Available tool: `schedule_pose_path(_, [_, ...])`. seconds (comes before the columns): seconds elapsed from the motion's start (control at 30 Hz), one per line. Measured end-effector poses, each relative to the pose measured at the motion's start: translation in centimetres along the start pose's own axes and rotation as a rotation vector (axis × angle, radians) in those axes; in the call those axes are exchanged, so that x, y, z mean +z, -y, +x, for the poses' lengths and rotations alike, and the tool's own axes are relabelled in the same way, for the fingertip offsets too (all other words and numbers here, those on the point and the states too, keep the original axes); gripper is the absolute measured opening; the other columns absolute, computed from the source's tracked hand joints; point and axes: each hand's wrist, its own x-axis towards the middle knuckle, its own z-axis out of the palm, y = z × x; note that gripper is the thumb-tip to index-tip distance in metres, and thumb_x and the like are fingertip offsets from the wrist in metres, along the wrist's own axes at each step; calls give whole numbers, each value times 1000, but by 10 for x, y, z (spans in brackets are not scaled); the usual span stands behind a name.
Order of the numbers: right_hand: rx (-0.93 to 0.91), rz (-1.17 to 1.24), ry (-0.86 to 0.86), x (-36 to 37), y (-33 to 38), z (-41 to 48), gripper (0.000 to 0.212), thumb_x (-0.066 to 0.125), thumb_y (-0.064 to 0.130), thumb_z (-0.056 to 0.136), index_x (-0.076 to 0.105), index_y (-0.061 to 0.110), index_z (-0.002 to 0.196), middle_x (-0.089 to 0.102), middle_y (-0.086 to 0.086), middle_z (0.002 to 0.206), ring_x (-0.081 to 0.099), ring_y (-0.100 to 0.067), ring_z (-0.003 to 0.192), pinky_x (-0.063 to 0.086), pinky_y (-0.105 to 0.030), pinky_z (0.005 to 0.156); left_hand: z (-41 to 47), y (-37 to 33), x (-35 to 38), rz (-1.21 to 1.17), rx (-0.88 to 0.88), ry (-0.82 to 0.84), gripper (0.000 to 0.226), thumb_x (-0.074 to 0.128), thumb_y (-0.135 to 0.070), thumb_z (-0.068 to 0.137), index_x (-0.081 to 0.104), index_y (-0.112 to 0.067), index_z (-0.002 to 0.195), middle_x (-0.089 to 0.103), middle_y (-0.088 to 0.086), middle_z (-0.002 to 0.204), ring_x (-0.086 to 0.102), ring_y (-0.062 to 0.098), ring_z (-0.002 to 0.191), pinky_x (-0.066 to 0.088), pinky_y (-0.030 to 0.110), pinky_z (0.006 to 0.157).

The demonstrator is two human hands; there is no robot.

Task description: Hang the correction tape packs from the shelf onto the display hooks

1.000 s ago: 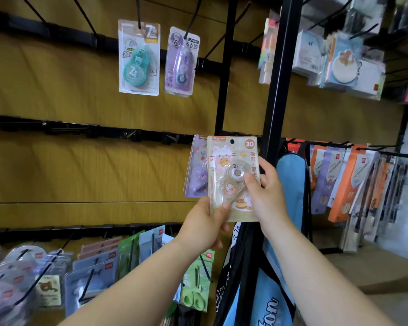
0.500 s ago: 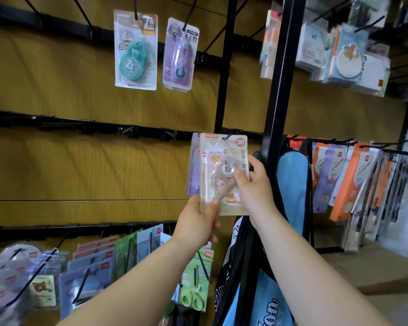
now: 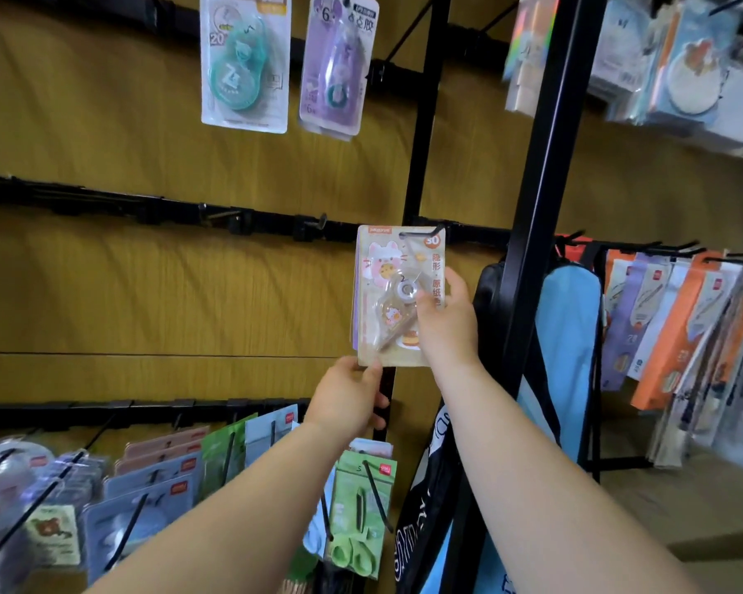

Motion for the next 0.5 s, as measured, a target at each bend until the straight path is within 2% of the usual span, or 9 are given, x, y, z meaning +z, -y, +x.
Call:
schedule_pose_path(0.07, [31,-78,3,1,-6,-4,49,45,17,94,32,19,141,47,-4,138,49,-20,121,44,-32,97,-8,7,-2,15,13,25,24,41,-28,96,49,-11,109,58,-1,63,51,13,44,38,22,46])
schedule_pose_path(0.13, [50,-163,8,-1,-10,-14,54,47,16,93,27,19,143,36,-5,145,40,-22,130,37,-35,105,-21,14,-6,45,25,55,15,41,-28,96,49,-16,93,58,-3,63,52,10,42,37,20,43])
schedule_pose_path(0.23, [25,-268,30,-8,-12,-36,48,48,15,92,34,16,138,34,-5,144,38,-22,130,35,-31,102,-52,23,-17,37,60,126,17,43,-24,95,51,-20,81,60,-6,62,52,5,38,36,17,41])
schedule_pose_path(0.33, [-3,-284,130,-14,-18,-66,31,47,10,90,53,12,120,52,-8,125,54,-21,106,40,-24,86,-96,40,-36,-34,63,273,21,48,-16,93,54,-17,73,62,-7,51,53,4,38,37,21,46])
schedule_pose_path(0.4, [34,-236,235,-16,-24,-90,19,48,7,89,62,14,99,63,-8,102,60,-20,83,45,-19,70,-125,60,-52,-52,9,353,25,49,-12,92,55,-15,68,63,-7,48,55,3,38,39,19,46])
schedule_pose_path(0.47, [87,-205,347,-14,-33,-119,22,48,5,89,58,20,77,62,-2,77,56,-7,59,42,-11,52,-151,89,-68,-15,-67,375,27,50,-12,91,57,-16,65,63,-6,48,55,2,40,39,15,45])
schedule_pose_path(0.5, [109,-208,404,-12,-40,-134,25,48,5,90,56,21,73,60,1,70,54,-1,52,40,-7,47,-163,106,-75,4,-113,360,28,51,-12,91,58,-16,64,63,-6,48,55,1,40,38,15,45])
